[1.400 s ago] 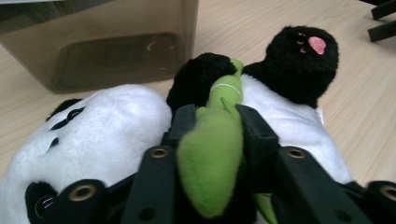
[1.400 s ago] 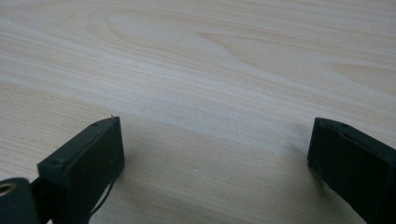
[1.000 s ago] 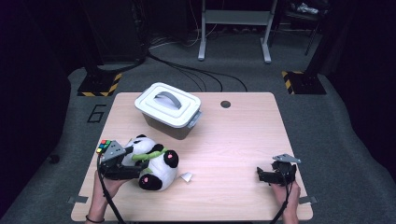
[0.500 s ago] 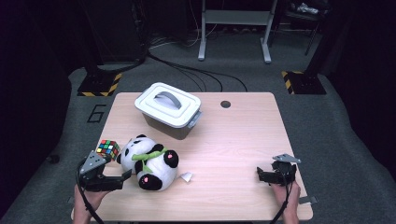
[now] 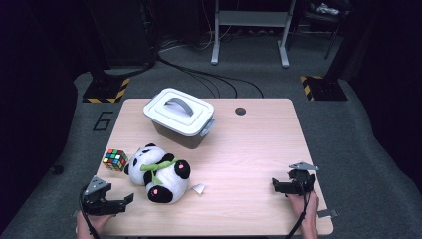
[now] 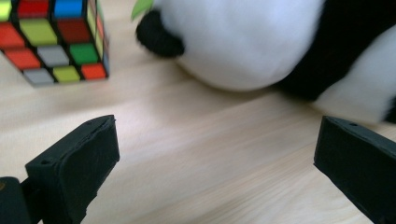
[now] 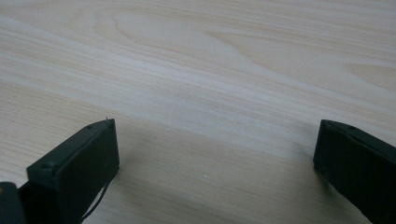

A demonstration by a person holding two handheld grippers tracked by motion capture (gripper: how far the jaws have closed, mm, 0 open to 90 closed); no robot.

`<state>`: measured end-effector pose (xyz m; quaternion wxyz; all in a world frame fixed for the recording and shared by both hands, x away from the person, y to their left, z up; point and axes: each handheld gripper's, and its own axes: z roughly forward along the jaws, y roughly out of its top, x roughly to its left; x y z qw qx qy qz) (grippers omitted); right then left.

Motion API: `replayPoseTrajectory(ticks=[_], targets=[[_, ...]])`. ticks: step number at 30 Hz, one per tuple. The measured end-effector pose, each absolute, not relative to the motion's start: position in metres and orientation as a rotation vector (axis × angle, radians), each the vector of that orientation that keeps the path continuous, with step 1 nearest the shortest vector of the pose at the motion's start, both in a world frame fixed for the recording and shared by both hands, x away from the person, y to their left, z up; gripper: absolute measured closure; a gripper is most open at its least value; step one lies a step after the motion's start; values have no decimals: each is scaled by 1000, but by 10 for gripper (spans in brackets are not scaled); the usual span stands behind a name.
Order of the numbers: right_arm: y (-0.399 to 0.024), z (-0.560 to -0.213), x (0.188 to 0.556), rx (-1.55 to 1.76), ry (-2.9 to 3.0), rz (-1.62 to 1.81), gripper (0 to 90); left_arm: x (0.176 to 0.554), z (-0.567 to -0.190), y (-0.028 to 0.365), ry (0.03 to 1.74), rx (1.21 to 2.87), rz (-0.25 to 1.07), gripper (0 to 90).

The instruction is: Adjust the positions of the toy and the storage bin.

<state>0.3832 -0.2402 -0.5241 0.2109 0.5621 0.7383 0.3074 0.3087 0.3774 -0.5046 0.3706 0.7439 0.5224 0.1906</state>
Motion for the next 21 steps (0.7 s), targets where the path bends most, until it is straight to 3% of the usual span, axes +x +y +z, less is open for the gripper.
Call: replayPoseTrajectory(ticks=[10, 21], targets=[[-215, -504, 395, 1502, 2127, 899, 0, 321, -531, 378, 1384, 1932, 526, 0], [-192, -482, 411, 1430, 2196, 932, 0, 322, -532, 373, 1380, 1985, 578, 0]])
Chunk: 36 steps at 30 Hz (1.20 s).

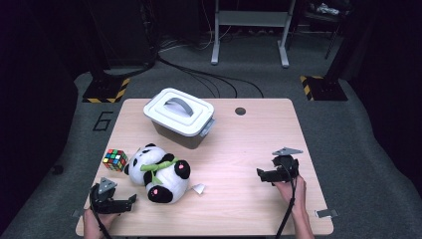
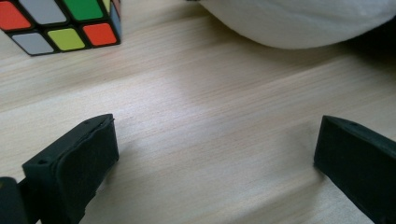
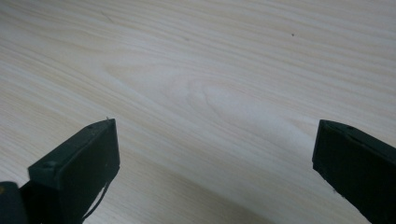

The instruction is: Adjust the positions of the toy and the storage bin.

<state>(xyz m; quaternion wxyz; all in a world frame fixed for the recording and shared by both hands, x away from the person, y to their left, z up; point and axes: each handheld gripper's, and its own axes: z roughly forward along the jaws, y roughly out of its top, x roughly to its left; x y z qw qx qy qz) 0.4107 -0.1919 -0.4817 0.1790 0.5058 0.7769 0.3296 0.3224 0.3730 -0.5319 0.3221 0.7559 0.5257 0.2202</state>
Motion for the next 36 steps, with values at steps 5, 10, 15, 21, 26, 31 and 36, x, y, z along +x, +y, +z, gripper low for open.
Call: replayPoseTrajectory(ticks=[5, 10, 15, 21, 26, 31, 36], targets=[[-181, -474, 418, 1390, 2226, 934, 1, 322, -532, 373, 1382, 1985, 576, 0], [-170, -466, 425, 1349, 2249, 946, 3, 322, -531, 374, 1381, 2001, 566, 0], [-159, -459, 433, 1325, 2266, 957, 4, 322, -531, 373, 1382, 1997, 566, 0], [-146, -448, 442, 1279, 2302, 960, 5, 322, -532, 373, 1381, 1984, 582, 0], [-133, -440, 449, 1237, 2322, 970, 5, 322, -532, 373, 1381, 1983, 582, 0], [-121, -434, 459, 1202, 2350, 980, 4, 322, -532, 373, 1380, 1987, 577, 0], [-110, -430, 468, 1186, 2371, 986, 3, 322, -532, 373, 1381, 1982, 583, 0]])
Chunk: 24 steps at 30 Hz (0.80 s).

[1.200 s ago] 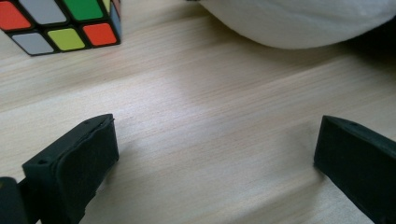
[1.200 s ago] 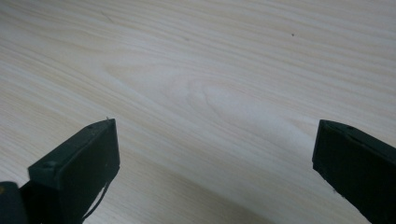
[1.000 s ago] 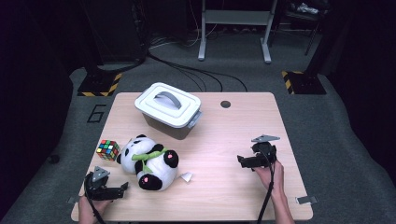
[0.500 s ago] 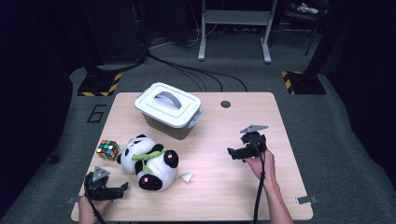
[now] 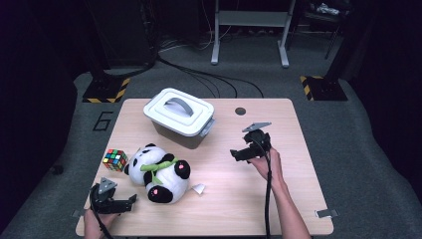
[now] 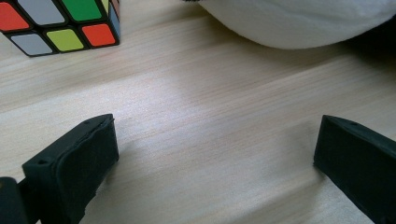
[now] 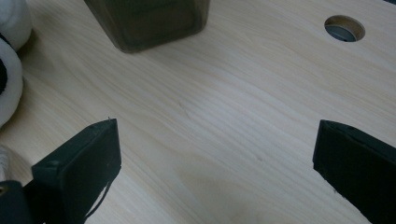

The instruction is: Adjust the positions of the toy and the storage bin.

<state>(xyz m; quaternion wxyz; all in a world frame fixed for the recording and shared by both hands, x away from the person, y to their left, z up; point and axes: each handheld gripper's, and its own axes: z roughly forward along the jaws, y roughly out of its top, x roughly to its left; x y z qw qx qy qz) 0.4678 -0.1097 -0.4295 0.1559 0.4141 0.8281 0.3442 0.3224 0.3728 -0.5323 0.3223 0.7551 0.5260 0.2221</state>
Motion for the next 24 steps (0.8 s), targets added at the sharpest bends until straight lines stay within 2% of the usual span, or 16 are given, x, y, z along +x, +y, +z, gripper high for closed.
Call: replayPoseTrajectory(ticks=[24], targets=[[-62, -397, 508, 1053, 2418, 1037, 18, 322, -532, 373, 1386, 1986, 568, 0]])
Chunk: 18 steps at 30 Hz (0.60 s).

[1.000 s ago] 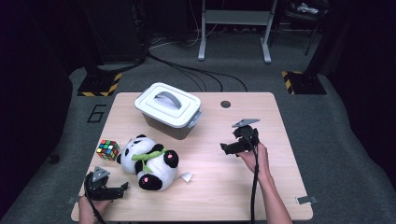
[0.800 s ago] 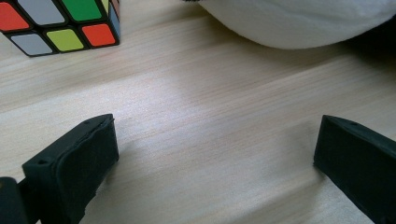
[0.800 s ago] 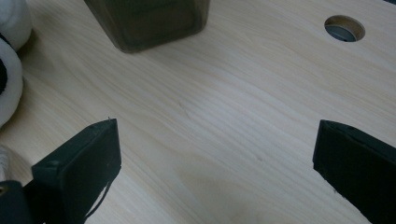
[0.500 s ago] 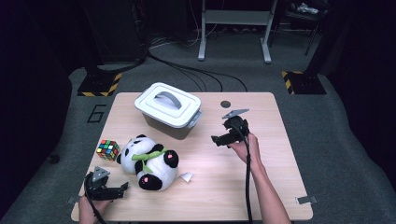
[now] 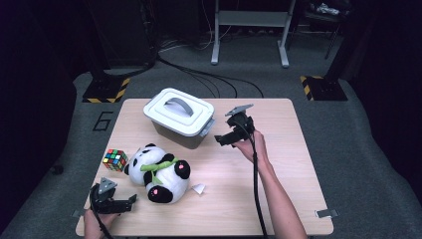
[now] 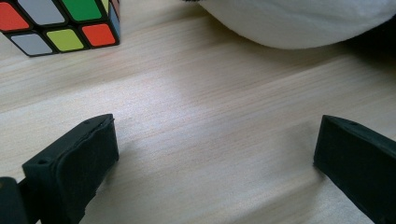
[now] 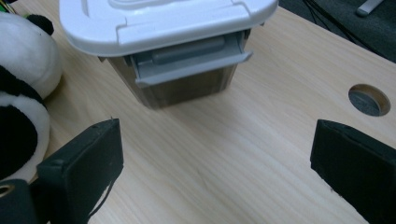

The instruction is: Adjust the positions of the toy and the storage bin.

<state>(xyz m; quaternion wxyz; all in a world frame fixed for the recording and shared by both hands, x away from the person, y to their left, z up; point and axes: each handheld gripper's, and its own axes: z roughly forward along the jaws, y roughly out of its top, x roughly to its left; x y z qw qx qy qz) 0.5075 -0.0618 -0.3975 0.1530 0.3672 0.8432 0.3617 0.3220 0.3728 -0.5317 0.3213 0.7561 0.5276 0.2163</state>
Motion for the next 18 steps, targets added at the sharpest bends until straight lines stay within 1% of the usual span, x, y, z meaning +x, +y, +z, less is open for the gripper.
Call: replayPoseTrajectory(ticks=[18], targets=[[-12, -381, 541, 938, 2487, 1057, 28, 322, -532, 372, 1386, 1975, 579, 0]])
